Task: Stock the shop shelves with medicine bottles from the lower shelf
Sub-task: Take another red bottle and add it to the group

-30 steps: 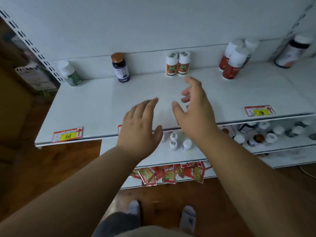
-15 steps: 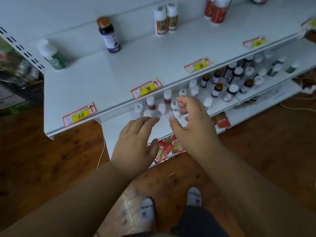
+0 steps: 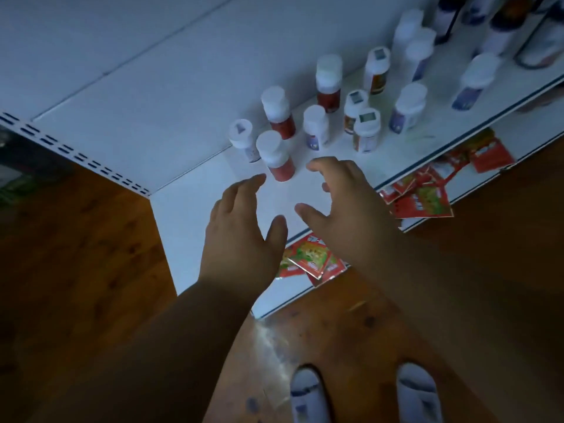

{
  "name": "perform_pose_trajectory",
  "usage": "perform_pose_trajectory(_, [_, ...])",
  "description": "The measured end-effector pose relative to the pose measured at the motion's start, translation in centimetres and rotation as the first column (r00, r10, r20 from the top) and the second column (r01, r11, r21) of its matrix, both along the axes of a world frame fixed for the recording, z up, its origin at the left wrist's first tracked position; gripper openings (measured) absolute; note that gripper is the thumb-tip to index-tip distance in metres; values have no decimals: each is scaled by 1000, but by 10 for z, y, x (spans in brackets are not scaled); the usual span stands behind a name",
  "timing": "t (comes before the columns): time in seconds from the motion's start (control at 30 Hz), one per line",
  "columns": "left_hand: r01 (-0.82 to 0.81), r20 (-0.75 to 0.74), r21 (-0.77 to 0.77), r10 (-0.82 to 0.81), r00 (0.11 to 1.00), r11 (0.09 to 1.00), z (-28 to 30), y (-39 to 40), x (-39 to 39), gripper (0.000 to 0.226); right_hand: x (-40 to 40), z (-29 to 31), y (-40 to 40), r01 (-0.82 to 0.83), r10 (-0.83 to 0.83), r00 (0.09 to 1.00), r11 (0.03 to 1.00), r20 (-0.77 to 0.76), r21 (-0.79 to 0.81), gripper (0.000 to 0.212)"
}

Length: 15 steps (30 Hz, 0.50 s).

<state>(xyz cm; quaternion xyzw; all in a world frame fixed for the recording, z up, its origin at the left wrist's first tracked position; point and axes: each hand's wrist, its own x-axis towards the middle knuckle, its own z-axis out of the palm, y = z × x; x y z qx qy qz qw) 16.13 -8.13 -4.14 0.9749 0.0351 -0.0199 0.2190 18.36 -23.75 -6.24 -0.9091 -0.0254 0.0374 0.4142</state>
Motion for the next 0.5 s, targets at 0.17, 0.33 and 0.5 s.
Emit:
perform_pose_trajectory(0.17, [-26,50,-41,28,998,999,-48,21,39,59,63,-60,36,92,-87,995,982,-40,167,84])
perform_pose_trajectory(0.33, [-13,52,-90,18,998,996,-72,28,65,58,109,-102,65,84,-86,996,938,-12,337,79])
perform_pose_trajectory(0.5, [26,46,-196,-17,999,980,-73,32,56,73,94,-102,64,127,-119,992,866,-48,484,60])
